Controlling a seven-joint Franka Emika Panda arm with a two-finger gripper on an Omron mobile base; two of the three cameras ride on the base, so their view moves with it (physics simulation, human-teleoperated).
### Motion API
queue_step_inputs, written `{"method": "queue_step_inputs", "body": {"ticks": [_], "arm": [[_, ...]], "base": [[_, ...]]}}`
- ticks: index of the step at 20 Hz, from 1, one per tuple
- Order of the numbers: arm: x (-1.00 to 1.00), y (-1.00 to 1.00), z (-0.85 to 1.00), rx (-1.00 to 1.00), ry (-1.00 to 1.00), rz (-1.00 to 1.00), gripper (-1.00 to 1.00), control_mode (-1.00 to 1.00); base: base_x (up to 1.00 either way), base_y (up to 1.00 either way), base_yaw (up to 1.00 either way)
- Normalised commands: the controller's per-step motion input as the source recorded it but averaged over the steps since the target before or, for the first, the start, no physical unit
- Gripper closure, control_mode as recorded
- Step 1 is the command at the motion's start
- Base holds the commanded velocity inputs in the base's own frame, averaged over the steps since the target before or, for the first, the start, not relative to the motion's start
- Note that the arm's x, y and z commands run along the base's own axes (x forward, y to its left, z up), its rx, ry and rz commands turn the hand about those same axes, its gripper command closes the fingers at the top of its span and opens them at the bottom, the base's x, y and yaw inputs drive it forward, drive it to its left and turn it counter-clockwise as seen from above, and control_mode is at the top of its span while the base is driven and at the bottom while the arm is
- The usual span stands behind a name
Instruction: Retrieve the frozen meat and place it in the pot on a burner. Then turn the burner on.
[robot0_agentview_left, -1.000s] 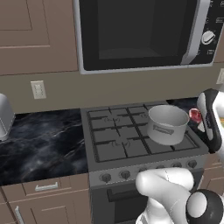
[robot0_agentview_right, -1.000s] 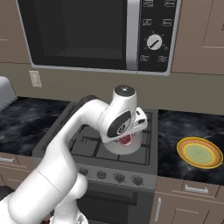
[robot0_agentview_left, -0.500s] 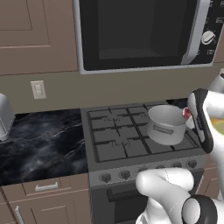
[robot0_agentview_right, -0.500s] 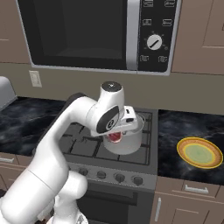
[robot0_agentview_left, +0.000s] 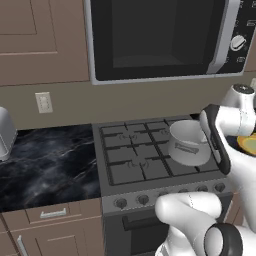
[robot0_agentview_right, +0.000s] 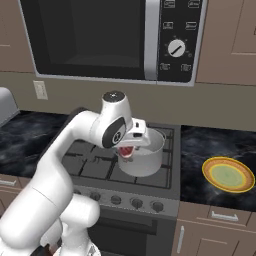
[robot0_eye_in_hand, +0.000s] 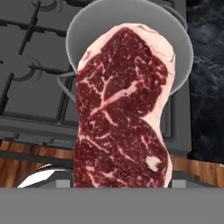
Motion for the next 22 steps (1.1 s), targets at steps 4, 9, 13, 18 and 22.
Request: {"method": "queue_step_inputs", "body": {"ticks": [4,9,13,18,22], "arm": [[0.14,0.00,0.26,0.07,0.09,-0.09,1.00,-1.00],[0.24,0.00,0.06,0.04,0.13,-0.08,1.00,-1.00],[0.28,0.00,-0.05,0.00,0.00,0.00,1.00,-1.00],[0.31,0.00,-0.27,0.00,0.00,0.00,1.00,-1.00],[0.23,0.00,-0.14,0.00,0.02,0.00,1.00,-1.00]], "base": [[0.00,0.00,0.00],[0.00,0.00,0.00],[0.00,0.00,0.00],[0.00,0.00,0.00],[0.00,0.00,0.00]]}}
